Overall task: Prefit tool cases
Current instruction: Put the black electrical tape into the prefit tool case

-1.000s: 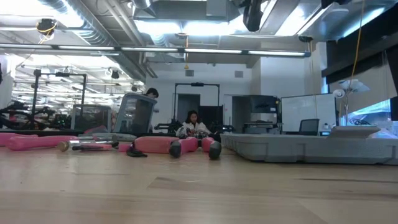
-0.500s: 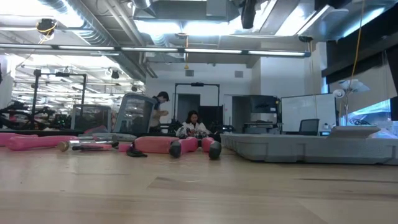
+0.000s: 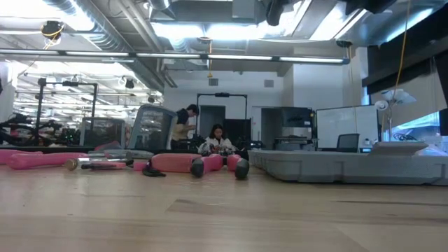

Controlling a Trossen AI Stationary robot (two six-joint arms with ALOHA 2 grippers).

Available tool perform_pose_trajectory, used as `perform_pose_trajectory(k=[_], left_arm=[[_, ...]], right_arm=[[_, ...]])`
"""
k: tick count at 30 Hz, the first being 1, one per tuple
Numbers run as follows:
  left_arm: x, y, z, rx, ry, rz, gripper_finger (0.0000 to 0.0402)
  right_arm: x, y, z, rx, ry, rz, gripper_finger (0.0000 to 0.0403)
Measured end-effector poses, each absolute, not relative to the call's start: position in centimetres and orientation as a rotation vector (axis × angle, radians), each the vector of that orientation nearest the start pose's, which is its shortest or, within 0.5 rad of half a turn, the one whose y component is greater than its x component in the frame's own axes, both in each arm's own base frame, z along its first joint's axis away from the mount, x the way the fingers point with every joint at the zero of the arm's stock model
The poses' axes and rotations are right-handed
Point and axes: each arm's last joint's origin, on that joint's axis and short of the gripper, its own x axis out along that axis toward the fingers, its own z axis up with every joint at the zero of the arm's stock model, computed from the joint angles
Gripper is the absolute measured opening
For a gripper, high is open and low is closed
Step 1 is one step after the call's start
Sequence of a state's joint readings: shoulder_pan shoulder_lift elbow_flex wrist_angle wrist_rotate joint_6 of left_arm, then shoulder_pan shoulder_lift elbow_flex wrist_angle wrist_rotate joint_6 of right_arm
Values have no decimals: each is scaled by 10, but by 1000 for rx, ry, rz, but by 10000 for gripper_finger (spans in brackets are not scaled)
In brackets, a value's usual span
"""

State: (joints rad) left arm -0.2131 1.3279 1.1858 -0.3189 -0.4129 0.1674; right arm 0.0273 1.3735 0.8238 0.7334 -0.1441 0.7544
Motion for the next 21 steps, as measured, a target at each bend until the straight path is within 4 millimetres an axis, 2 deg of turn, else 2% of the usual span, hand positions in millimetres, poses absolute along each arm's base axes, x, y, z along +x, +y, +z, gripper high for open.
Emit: perform_pose_trajectory(k=[4,9,16,21], left_arm=[[277,-43,357,296,395,183,6],[274,-43,361,287,375,140,48],[290,-43,360,298,308,126,127],[296,-38,358,373,304,142,154]], right_arm=[[303,14,302,735,-77,270,3],[303,14,300,707,-58,272,2],[303,14,298,699,-35,286,2],[303,14,298,703,-37,292,2]])
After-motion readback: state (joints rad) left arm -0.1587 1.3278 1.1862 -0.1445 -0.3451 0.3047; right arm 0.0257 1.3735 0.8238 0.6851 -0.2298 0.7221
